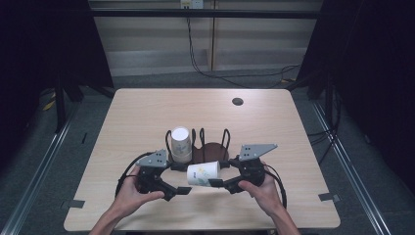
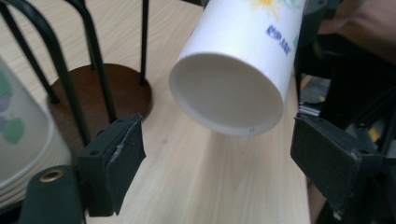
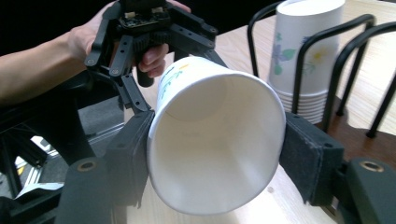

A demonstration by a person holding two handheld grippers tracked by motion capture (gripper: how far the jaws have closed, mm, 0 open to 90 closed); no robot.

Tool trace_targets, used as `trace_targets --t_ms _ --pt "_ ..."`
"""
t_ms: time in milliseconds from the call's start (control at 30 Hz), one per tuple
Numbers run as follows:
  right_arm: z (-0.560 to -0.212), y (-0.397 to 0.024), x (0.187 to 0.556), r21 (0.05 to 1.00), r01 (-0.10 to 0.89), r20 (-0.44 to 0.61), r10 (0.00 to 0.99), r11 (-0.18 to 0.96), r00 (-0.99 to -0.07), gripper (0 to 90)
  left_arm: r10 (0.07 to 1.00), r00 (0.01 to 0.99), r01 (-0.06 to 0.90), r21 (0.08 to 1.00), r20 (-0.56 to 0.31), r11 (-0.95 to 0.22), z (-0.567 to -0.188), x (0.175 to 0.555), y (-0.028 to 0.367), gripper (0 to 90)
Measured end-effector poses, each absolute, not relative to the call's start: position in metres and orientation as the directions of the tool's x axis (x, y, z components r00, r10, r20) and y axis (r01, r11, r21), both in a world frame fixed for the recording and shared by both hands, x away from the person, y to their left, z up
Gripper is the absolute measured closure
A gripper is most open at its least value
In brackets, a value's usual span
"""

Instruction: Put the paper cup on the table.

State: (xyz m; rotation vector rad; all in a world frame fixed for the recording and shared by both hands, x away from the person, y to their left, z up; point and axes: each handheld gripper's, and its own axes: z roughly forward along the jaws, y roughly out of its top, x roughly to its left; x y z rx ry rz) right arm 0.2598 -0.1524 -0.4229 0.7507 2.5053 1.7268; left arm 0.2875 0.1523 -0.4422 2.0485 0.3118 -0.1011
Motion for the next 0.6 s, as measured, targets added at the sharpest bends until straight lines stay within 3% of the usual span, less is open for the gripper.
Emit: trace_targets --t_ms 600 --pt "-0.42 -0.17 0.258 0.845 0.421 0.248 0.456 0.33 -0.855 31.3 0.231 0.956 0.274 0.833 -0.181 -0.481 -0.44 0.288 0.165 17.5"
